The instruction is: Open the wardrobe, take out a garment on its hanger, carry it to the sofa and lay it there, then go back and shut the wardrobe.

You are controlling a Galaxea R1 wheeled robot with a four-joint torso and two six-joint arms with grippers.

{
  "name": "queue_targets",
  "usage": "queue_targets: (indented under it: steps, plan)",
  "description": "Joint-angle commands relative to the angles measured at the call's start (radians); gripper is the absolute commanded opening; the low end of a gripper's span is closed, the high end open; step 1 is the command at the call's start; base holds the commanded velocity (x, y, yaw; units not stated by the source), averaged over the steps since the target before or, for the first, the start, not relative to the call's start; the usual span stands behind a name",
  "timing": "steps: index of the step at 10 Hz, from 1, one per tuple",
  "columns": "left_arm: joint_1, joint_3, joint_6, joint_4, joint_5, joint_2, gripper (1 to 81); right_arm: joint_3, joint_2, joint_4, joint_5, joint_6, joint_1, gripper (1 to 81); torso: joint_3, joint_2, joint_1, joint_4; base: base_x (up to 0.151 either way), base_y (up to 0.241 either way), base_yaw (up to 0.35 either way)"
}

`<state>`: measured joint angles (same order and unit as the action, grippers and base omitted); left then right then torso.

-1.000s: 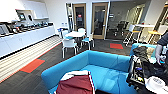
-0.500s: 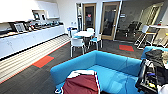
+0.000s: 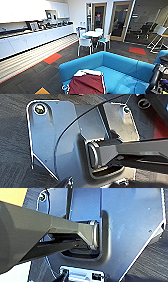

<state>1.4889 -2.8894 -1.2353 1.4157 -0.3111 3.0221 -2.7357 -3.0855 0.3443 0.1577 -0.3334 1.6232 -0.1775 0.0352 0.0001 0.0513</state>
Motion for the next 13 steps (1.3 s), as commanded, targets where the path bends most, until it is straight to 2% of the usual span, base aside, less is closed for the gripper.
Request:
queue_targets:
  steps: [1, 13]
  plan:
    - [-0.029, -0.005, 0.002, 0.017, 0.029, -0.009, 81.1, 0.002, -0.011, 0.005, -0.049, 0.004, -0.013, 81.1, 0.0, 0.0, 0.0, 0.0, 0.0, 0.0, 0.279]
    - [-0.022, -0.005, 0.019, 0.055, 0.032, 0.011, 81.1, -0.011, -0.009, 0.001, -0.049, 0.004, 0.004, 81.1, 0.0, 0.0, 0.0, 0.0, 0.0, 0.0, 0.298]
